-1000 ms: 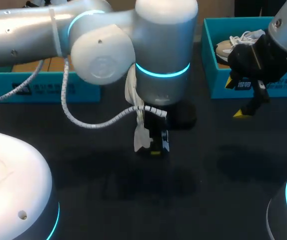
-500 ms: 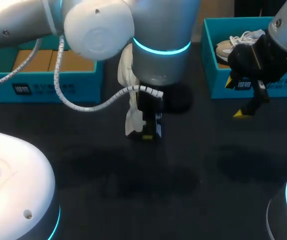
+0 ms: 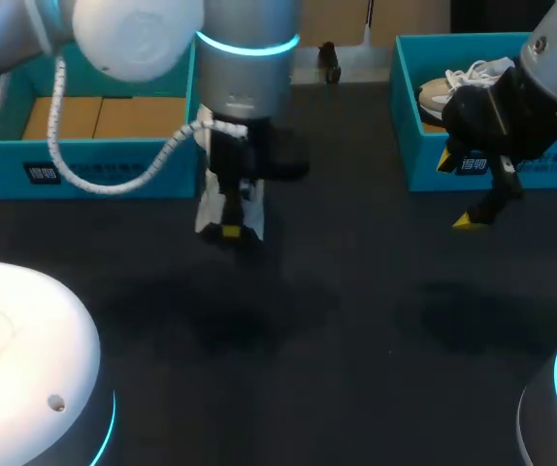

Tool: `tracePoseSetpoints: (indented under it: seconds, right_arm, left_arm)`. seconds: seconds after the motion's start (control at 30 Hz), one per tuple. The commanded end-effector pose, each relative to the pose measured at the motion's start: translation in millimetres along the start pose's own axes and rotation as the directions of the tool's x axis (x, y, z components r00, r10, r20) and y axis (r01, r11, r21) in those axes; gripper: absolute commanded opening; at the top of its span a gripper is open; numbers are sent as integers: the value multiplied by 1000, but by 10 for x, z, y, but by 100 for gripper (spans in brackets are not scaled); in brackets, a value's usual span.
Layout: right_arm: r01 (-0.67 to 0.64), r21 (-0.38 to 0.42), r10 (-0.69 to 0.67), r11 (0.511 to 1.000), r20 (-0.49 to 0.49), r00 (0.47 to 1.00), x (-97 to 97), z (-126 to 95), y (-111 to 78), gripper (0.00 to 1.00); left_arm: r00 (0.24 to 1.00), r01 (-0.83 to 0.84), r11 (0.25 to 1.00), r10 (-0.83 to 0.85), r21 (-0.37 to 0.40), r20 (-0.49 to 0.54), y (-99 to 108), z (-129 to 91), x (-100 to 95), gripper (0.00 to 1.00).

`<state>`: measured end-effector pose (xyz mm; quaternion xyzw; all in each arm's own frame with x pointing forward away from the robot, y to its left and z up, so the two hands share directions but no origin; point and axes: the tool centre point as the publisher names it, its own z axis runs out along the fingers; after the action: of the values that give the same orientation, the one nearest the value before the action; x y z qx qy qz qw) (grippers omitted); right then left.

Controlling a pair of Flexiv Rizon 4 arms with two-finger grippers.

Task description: Take the shoe out of the shoebox, open the shoe tongue, remove and reinsert the insole, then place the shoe into the shoebox

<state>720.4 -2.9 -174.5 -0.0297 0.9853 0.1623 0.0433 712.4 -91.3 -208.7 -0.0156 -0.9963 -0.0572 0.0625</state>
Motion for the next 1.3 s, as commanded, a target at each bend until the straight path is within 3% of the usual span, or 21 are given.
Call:
tracePoseSetpoints:
  seconds: [0.03,0.43,0.73,1.0,1.3]
  right_arm:
    - [-1,3,1,1000,-2,1000,-14,16,10,100]
    - [-1,3,1,1000,-2,1000,-14,16,10,100]
    - [-1,3,1,1000,-2,1000,-14,16,10,100]
    - [-1,3,1,1000,-2,1000,-14,16,10,100]
    - [-1,3,1,1000,-2,1000,-14,16,10,100]
  left_arm:
    - [1000,-5,997,5,77,-6,436,-43,-138,0]
    - [1000,7,994,-5,113,-15,1322,-25,-553,0]
    - [999,21,996,-16,92,-50,1970,51,-812,0]
    - [998,2,999,0,46,-62,2327,114,-966,0]
    - [998,28,998,-24,60,-64,2728,75,-1118,0]
